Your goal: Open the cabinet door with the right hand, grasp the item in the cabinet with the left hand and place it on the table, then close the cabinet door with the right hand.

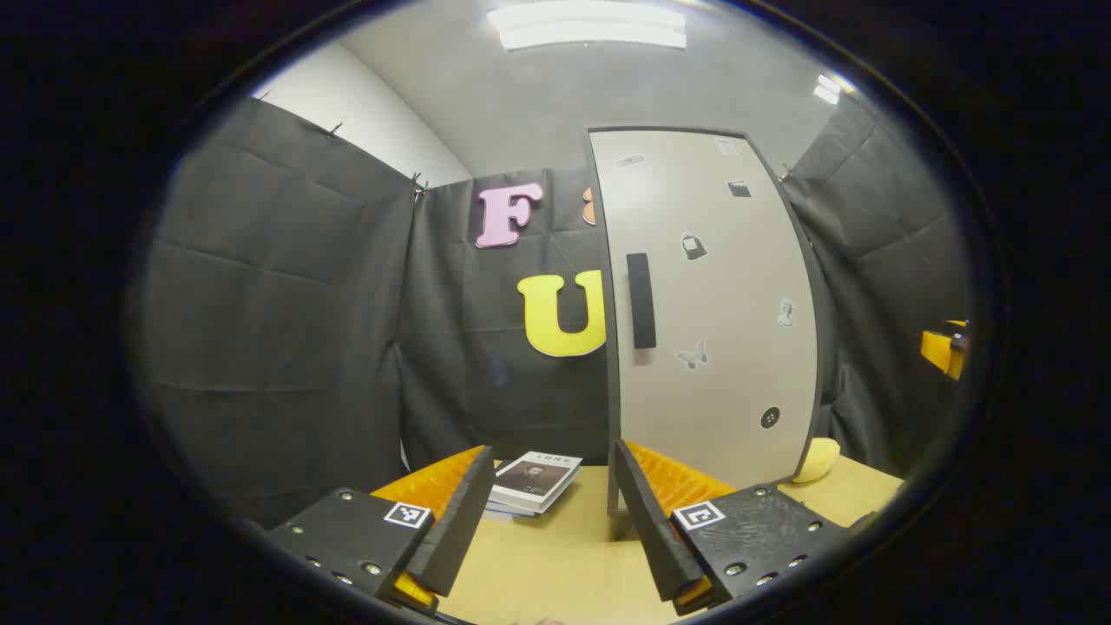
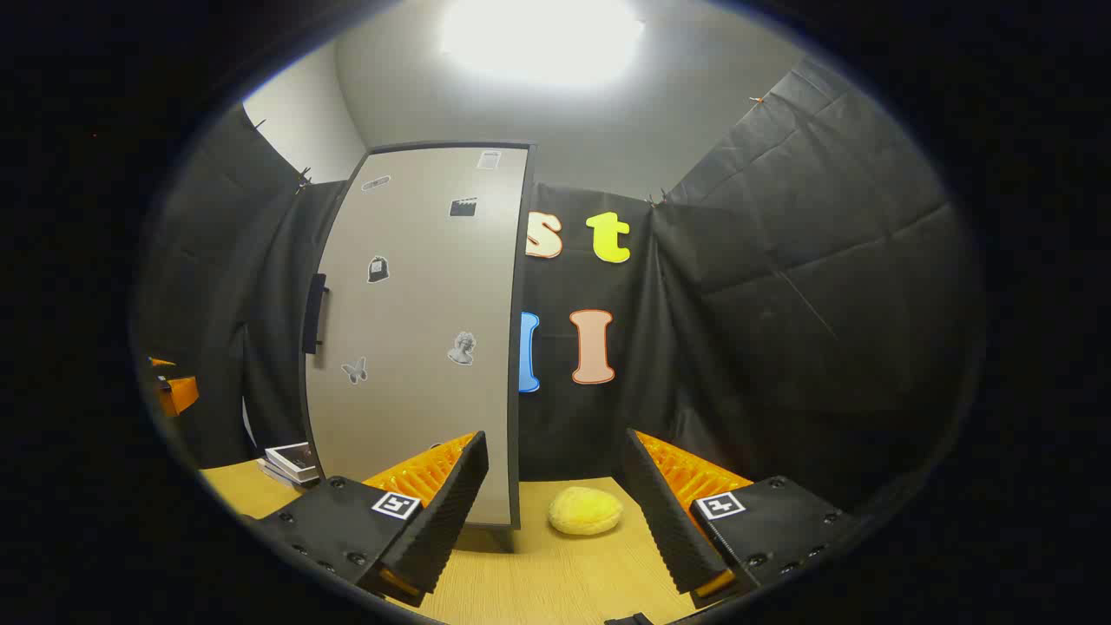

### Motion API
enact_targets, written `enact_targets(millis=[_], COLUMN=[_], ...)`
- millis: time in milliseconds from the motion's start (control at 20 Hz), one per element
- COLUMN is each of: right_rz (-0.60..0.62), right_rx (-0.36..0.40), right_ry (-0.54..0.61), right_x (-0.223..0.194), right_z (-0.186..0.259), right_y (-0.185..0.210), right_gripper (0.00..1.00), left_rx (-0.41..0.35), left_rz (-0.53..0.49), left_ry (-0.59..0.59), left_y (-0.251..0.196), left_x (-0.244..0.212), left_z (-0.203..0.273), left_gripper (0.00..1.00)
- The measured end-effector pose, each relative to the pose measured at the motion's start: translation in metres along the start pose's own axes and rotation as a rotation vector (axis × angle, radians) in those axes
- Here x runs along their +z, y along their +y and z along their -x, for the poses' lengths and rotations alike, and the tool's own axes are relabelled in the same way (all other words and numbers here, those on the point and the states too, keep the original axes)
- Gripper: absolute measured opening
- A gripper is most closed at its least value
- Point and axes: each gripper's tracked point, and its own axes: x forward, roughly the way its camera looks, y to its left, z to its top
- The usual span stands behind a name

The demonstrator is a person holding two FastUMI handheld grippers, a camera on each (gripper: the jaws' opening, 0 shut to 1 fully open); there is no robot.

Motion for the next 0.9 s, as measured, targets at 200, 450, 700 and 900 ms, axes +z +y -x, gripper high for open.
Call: enact_targets(millis=[200, 450, 700, 900], right_rz=[-0.003, -0.008, -0.004, -0.007], right_rx=[-0.008, -0.021, -0.018, -0.014], right_ry=[-0.002, -0.001, -0.001, 0.006], right_x=[0.000, -0.001, -0.001, -0.005], right_z=[0.000, -0.002, -0.001, -0.001], right_y=[-0.002, -0.008, -0.012, -0.014], right_gripper=[0.99, 0.99, 0.99, 0.97], left_rx=[0.000, 0.000, 0.003, 0.005], left_rz=[-0.004, -0.008, -0.018, -0.016], left_ry=[-0.003, -0.002, -0.012, 0.000], left_y=[-0.002, -0.004, -0.005, -0.008], left_x=[0.002, 0.002, 0.007, 0.004], left_z=[0.000, 0.000, 0.005, 0.007], left_gripper=[0.83, 0.86, 0.83, 0.86])
